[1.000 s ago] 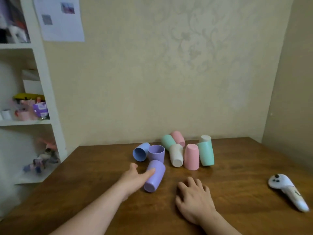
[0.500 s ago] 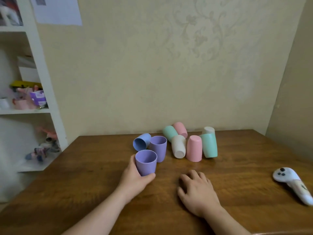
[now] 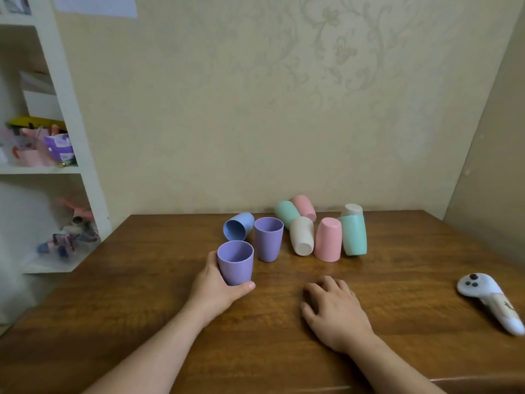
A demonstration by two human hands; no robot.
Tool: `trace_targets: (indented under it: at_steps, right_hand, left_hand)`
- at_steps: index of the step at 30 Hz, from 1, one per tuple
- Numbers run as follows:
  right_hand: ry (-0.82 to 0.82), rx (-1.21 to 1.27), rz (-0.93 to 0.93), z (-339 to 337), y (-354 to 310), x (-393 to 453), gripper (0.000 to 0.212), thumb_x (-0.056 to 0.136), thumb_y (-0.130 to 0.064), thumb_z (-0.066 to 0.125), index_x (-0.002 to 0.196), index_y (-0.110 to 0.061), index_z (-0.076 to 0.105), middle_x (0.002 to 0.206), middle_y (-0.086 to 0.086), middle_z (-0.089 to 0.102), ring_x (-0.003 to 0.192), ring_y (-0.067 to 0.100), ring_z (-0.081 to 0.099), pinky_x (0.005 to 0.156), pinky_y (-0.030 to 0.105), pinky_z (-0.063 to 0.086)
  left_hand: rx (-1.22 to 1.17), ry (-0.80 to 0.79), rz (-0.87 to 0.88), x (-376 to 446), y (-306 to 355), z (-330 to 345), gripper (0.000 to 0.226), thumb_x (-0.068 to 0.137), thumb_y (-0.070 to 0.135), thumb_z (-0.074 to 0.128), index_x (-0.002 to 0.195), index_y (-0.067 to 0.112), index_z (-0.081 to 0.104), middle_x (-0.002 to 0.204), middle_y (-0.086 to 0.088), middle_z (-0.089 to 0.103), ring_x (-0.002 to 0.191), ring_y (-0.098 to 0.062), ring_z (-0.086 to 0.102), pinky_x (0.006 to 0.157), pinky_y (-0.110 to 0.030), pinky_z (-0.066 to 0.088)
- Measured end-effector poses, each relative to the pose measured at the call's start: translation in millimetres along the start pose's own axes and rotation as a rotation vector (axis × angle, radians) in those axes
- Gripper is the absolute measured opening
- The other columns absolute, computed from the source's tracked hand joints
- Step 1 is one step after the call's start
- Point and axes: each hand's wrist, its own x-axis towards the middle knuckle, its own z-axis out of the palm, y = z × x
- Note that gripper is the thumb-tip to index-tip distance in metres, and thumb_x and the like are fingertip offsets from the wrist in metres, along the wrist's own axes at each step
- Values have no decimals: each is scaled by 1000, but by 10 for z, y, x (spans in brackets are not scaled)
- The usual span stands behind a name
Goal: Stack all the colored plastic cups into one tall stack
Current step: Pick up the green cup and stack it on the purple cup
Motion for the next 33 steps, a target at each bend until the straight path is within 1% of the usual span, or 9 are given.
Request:
trace_targets:
  at_steps: [5,8,11,16,19,21,24,27,33]
  right_hand:
    - [-28,241,42,-193,116,84,39,95,-57,60,129,-39,66,134,-15,56,120,9,52,104,34,47]
    - [216,443,242,-543,369,341,33,93,-36,71,125,-27,70,117,-2,66,96,11,61,82,34,53]
    - [368,408,434,-877,719,788,72,87,-24,74,153,-26,45,140,16,51,118,33,59,93,48,54]
    - [84,289,515,-976,1067,1308,132,72,-28,91,158,-60,-4,157,16,22,136,49,45,107,61,49]
    - [1,245,464,-823,1058,1389,132,68,-35,92,158,-61,-1,158,13,21,139,47,41,113,59,43]
    - [10,305,433,-726,1021,1386,122,71,-32,89,159,-56,7,146,17,34,122,45,53,102,53,50]
    - [139,360,373,-630,1012,1342,98,78,-29,79,156,-36,21,123,18,56,99,37,58,82,46,53]
    - [269,509,434,-565,1002,1206,85,86,-30,77,152,-26,24,128,18,61,108,39,61,87,50,55]
    - [417,883,658,-529,1034,882,114,78,-25,91,162,-37,13,141,13,55,119,38,60,89,49,54]
  left_hand:
    - [49,-26,37,-10,-29,-6,112,60,48,102,152,32,40,139,15,59,118,-12,63,90,-30,53]
    - [47,-31,36,20,-36,-15,113,62,48,102,154,33,39,141,17,57,119,-11,62,92,-31,54]
    - [63,-29,28,32,-54,-9,109,62,49,101,152,35,41,136,19,58,117,-11,63,93,-34,57]
    - [81,-15,40,36,-42,7,98,62,50,101,144,39,47,126,21,62,113,-10,66,93,-36,59]
    - [91,4,36,56,-60,21,92,61,51,100,139,37,52,125,20,65,111,-10,67,88,-33,57]
    - [84,16,30,61,-68,26,86,61,49,101,133,40,53,123,20,66,109,-9,67,86,-31,56]
    - [75,18,34,42,-65,26,82,61,48,101,127,44,52,120,23,67,107,-4,67,83,-29,56]
    - [71,25,37,16,-69,20,79,61,46,101,125,43,54,115,24,68,103,0,67,79,-26,54]
    - [72,28,34,-11,-65,17,79,60,46,101,124,43,55,111,26,68,100,0,67,77,-25,54]
